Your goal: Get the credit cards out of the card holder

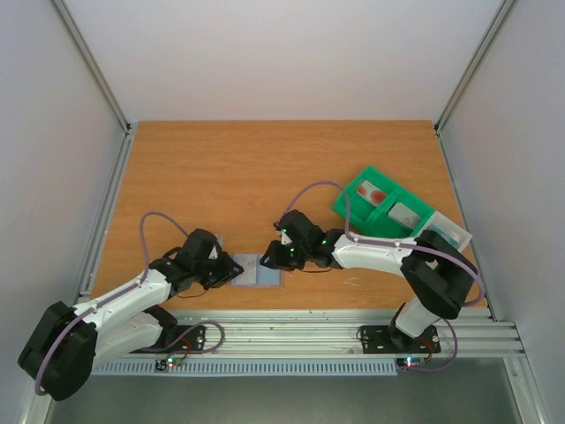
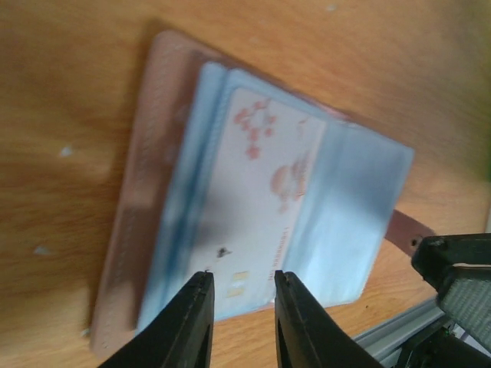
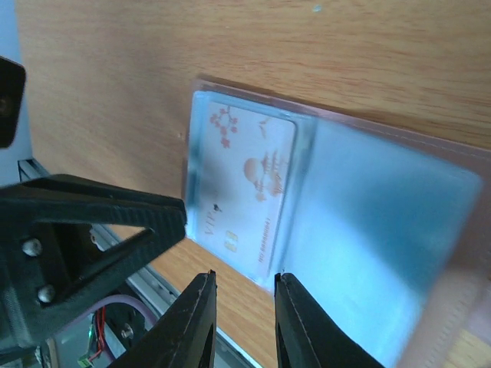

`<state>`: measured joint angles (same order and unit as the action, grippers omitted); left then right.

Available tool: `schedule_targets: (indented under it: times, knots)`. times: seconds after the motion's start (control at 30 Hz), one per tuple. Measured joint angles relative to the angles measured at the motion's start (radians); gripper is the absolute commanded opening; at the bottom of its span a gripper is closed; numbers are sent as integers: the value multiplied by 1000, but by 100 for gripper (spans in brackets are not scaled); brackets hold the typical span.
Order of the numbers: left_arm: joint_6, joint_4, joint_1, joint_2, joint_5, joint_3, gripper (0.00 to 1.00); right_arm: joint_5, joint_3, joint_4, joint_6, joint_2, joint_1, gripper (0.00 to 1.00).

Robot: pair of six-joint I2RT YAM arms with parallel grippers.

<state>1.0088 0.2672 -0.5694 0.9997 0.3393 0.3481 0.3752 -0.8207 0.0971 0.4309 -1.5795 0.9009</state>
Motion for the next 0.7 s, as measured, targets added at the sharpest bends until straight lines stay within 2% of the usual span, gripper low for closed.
schedule_targets:
  times: [0.47, 0.7]
  knots:
    - [-11, 33, 7, -13, 10, -43, 17, 34, -122, -36, 2, -241, 26, 23]
    - [12, -4, 7, -6, 50, -77, 10, 32, -122, -33, -5, -256, 26, 22]
